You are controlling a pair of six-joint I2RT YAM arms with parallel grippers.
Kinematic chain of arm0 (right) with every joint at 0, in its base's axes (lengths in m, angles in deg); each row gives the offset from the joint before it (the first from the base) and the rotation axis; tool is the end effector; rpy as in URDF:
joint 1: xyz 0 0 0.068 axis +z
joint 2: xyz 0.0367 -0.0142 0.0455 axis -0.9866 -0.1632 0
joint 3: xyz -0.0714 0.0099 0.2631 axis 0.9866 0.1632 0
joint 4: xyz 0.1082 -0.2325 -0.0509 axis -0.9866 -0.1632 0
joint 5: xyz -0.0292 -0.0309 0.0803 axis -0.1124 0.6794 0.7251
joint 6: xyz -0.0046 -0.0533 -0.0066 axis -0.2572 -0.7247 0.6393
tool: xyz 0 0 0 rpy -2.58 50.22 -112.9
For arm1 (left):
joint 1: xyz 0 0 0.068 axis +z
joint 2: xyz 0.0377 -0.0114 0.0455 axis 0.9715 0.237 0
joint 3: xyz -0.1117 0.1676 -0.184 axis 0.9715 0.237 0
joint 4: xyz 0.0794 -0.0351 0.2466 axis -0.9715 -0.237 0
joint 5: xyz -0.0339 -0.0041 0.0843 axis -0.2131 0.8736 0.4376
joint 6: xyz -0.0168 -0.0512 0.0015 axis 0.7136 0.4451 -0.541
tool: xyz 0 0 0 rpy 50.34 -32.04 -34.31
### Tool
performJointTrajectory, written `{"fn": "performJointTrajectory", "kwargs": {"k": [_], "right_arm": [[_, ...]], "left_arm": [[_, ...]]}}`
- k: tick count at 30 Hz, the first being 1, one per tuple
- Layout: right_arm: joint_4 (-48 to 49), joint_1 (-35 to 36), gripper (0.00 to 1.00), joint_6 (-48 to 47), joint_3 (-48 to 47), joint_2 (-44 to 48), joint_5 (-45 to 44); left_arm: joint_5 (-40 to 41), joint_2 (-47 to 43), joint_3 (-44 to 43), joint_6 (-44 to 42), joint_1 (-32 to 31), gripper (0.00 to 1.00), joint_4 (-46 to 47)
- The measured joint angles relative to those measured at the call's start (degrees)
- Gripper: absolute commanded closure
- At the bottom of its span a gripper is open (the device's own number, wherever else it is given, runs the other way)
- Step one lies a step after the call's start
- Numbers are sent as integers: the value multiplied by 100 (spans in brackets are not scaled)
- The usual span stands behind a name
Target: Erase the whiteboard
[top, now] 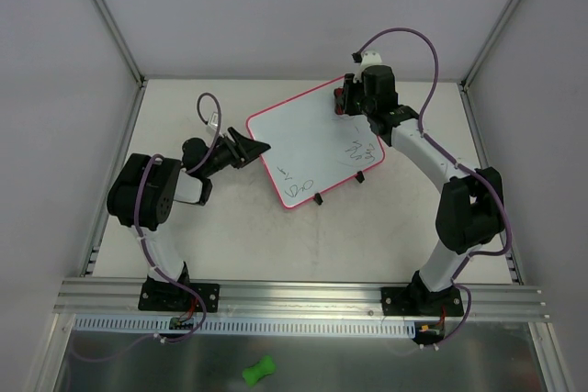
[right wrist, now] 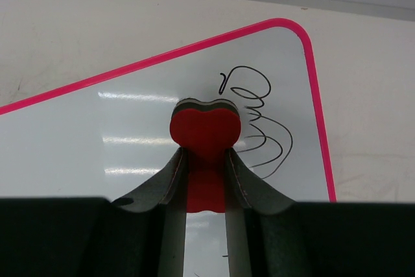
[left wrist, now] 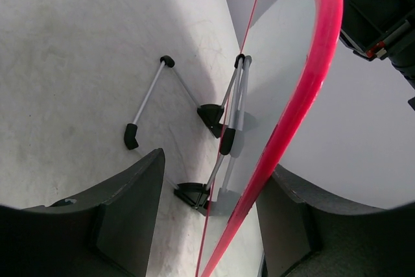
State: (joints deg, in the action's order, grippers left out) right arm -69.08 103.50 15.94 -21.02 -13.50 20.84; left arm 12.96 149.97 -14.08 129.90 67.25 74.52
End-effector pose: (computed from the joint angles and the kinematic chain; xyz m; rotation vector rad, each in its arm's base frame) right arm 0.3838 0.1614 0.3223 -0.4546 1.8345 0.1891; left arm 0.3189 -0.0739 0.1584 -0.1299 1.7284 -1.4425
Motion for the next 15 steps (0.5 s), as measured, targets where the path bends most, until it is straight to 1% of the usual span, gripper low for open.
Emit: {"fn": "performJointTrajectory", "kwargs": {"k": [2,3,6,7,8,15], "right_arm": [[2,-9,100,2,0,0,11],[0,-15,100,4,0,0,15],[0,-35,100,4,0,0,20],[2,-42,100,4,0,0,20],[2,-46,100,4,0,0,20],[2,-63,100,4,0,0,20]], "left_arm": [[74,0,0,0,-50,50,22],[105,0,0,0,-76,65,35],[111,-2,-35,81,-111,87,184],[109,-2,-79,107,-111,98,229],[103,-2,-118,111,-109,100,249],[-79,66,-319,212,-103,100,308]]}}
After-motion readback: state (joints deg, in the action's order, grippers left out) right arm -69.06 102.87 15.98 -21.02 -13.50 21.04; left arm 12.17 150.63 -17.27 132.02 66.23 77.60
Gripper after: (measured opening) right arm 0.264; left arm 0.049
